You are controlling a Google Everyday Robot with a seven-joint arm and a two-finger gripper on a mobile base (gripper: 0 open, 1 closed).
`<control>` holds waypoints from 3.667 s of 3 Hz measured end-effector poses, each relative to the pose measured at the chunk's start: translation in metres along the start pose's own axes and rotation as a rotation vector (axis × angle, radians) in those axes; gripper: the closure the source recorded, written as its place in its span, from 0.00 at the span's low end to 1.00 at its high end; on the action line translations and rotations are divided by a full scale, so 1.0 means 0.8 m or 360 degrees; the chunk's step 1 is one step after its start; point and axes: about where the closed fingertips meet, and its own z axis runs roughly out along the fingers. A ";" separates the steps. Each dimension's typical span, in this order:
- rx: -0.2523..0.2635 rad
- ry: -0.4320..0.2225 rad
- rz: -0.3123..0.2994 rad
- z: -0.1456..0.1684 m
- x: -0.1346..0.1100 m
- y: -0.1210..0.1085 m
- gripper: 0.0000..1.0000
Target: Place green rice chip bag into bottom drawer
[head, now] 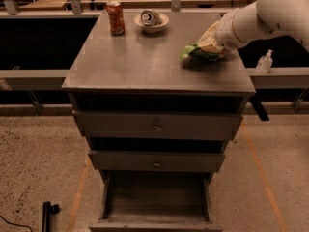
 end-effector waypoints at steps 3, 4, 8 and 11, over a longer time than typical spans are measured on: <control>-0.0186 -0.0167 0.0252 -0.092 -0.038 0.044 1.00; -0.0370 -0.0270 0.0453 -0.142 -0.066 0.083 1.00; -0.0861 -0.0384 0.1060 -0.229 -0.097 0.235 1.00; -0.0997 -0.0205 0.1157 -0.181 -0.061 0.345 1.00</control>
Offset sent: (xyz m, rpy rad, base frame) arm -0.0269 -0.0008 0.0294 0.0779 0.0276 -0.0131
